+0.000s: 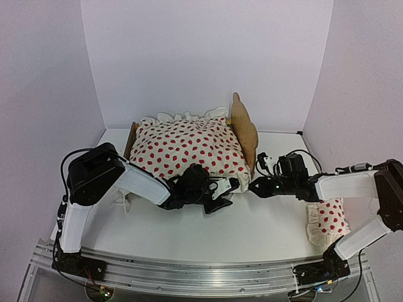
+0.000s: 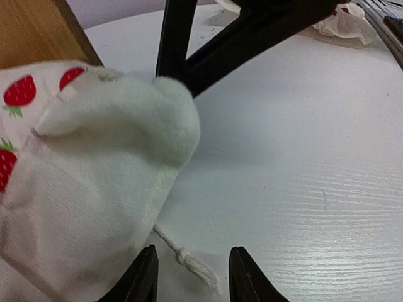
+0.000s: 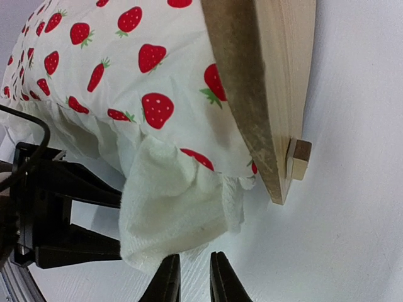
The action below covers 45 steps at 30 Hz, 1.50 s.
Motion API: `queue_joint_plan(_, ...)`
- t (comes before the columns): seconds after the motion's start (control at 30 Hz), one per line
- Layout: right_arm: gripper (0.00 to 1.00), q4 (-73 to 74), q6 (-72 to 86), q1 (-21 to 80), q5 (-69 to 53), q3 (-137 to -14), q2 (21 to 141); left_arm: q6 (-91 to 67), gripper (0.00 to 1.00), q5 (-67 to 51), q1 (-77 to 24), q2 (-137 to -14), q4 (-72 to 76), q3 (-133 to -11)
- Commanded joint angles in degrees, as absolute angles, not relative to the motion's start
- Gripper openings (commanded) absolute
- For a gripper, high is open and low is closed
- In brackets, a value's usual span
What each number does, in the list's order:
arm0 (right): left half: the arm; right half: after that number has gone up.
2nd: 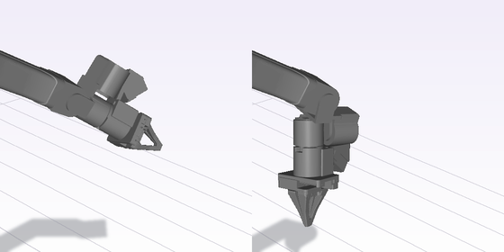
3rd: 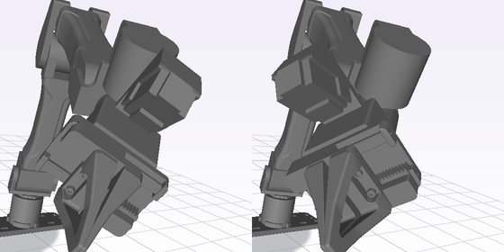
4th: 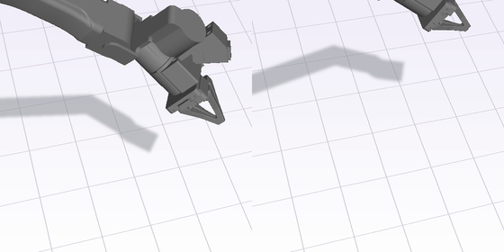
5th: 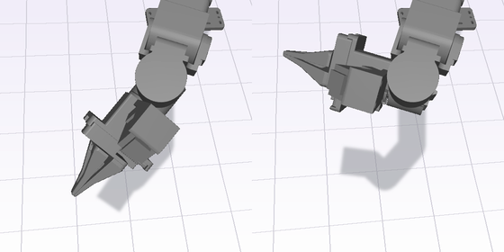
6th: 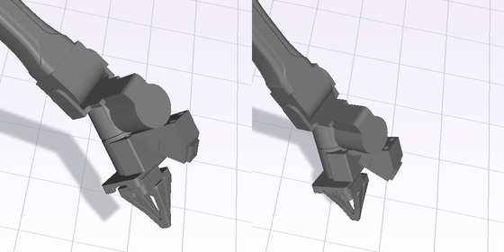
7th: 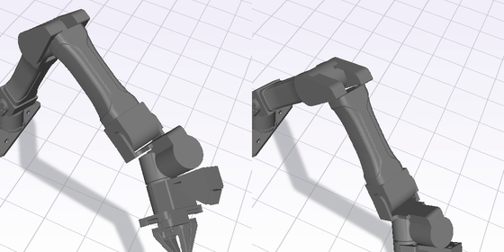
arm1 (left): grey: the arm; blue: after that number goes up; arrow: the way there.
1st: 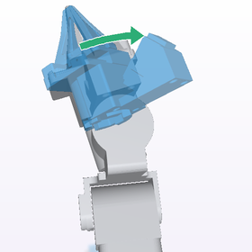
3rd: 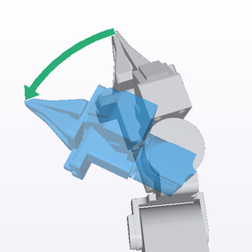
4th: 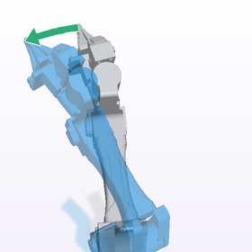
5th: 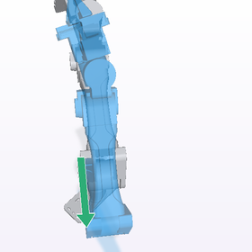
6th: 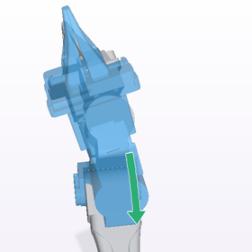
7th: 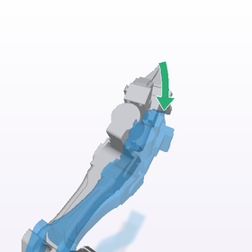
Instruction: Set up the pet bed
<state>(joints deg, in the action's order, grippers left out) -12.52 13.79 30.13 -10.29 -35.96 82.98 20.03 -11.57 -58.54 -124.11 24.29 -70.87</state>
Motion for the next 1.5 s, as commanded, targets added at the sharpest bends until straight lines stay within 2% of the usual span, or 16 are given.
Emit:
queue_joint_plan(0.0, 0.18, -13.01, 14.36, 30.29, -10.28, -38.29, 84.57, 22.84, 0.42, -11.85, -58.60, -120.28, 33.30, -70.80)
queue_joint_plan(0.27, 0.25, -13.01, 15.24, 30.25, -12.60, -41.13, 87.91, 20.34, 0.54, -10.91, -58.89, -123.77, 38.06, -73.64)
queue_joint_plan(0.53, 0.25, -12.44, 16.73, 30.30, -12.25, -39.78, 87.87, 24.06, 0.55, -8.76, -58.80, -128.98, 39.69, -77.86)
queue_joint_plan(0.6, 0.25, -12.31, 17.20, 30.26, -12.02, -39.68, 88.14, 24.96, 0.51, -8.12, -58.76, -130.24, 39.79, -78.99)
queue_joint_plan(0.77, 0.27, -12.01, 17.59, 30.30, -11.27, -39.21, 87.24, 26.07, 0.10, -6.00, -58.64, -130.13, 41.59, -78.67)
queue_joint_plan(0.83, 0.27, -11.49, 17.26, 30.27, -10.39, -38.53, 86.54, 26.29, 0.00, -4.91, -58.62, -129.46, 42.45, -77.87)
queue_joint_plan(0.97, 0.28, -10.63, 16.95, 30.25, -9.10, -38.11, 87.11, 26.38, 0.00, -4.17, -58.62, -128.76, 43.62, -77.19)
queue_joint_plan(1.1, 0.36, -10.13, 17.24, 30.27, -7.55, -38.63, 88.39, 26.57, 0.00, -3.20, -58.63, -128.64, 44.79, -77.17)
queue_joint_plan(1.23, 0.39, -10.03, 18.03, 30.28, -4.66, -38.23, 88.33, 27.06, 0.00, -2.80, -58.54, -128.50, 45.07, -76.90)
queue_joint_plan(1.47, 0.35, -10.32, 18.82, 30.29, -5.30, -41.09, 91.02, 26.46, 0.00, -3.79, -58.54, -128.67, 44.69, -76.99)
